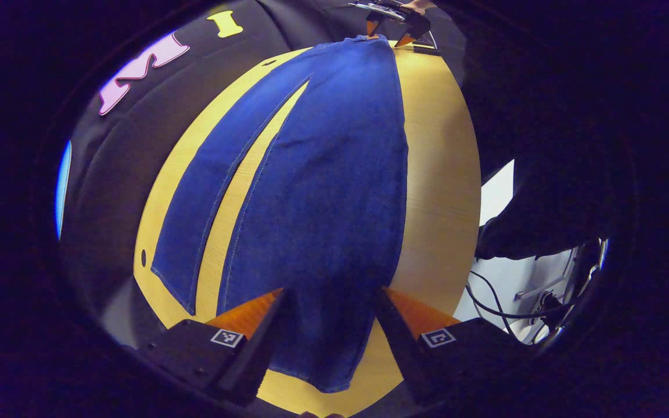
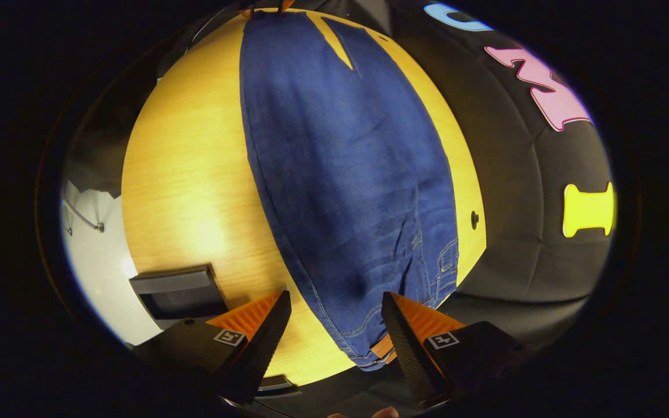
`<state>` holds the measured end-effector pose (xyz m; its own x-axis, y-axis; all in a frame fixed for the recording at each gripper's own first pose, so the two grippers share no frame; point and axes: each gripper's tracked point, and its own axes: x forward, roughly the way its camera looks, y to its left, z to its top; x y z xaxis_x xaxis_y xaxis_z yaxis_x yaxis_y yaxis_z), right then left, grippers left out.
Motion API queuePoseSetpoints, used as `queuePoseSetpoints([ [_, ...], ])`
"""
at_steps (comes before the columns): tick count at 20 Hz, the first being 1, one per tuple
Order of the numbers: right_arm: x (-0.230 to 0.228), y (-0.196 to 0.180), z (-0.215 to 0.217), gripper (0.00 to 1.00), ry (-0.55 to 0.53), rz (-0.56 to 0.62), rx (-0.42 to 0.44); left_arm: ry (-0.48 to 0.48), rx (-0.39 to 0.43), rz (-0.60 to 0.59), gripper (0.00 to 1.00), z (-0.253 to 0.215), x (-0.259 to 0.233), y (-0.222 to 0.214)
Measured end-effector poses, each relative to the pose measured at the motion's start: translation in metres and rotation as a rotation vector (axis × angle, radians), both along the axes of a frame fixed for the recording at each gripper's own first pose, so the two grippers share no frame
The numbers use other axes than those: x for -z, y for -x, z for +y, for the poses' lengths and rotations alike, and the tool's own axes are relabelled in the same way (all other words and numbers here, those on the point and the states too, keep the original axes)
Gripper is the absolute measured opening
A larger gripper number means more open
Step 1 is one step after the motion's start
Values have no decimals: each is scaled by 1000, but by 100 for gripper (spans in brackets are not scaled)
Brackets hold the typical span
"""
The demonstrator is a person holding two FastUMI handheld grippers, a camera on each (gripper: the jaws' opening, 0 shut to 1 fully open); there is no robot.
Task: Grasp the waist and the cuffs of the jeans and fold them to make the two legs overlap; first hold the waist and fold one-third of the jeans toward the cuffs, then hold the cuffs and fold the remaining one-third in the same direction to finish folding.
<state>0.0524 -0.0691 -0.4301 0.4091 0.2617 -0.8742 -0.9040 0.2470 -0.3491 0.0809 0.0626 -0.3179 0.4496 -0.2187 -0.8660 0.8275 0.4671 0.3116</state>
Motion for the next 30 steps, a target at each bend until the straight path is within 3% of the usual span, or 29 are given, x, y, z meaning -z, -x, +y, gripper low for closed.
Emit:
queuePoseSetpoints([
  [4, 9, -18, 3, 93, 4, 25, -16, 7, 38, 12, 95, -3, -1, -4],
  [7, 16, -18, 10, 90, 31, 80, -21, 33, -16, -12, 95, -11, -1, -22],
  [8, 21, -16, 13, 73, 41, 90, -29, 45, -27, -12, 88, -15, 0, -23],
  [9, 24, -17, 16, 56, 52, 77, -36, 33, -18, -49, 90, -16, 2, -32],
  [10, 24, -20, 17, 39, 62, 41, -42, -12, -3, -88, 65, -16, 5, -39],
  [12, 23, -20, 15, 9, 65, 28, 38, -105, 38, -197, 14, -14, -2, -54],
  [14, 23, -18, 13, 7, 26, 92, 174, -96, 19, -177, 7, -15, 0, -49],
  [17, 3, -34, 13, 6, -103, 122, 352, 48, -117, -43, 6, -16, -1, -51],
  [19, -21, -49, 12, 7, -188, 109, 446, 89, -158, -68, 6, -15, -13, -58],
  [24, -69, -80, 12, 6, -350, 107, 600, 176, -209, 71, 6, -12, -40, -65],
  [27, -91, -114, 12, 6, -454, 112, 693, 250, -237, 216, 6, -8, -58, -70],
  [30, -119, -149, 16, 6, -580, 134, 788, 337, -305, 275, 7, -2, -78, -98],
])
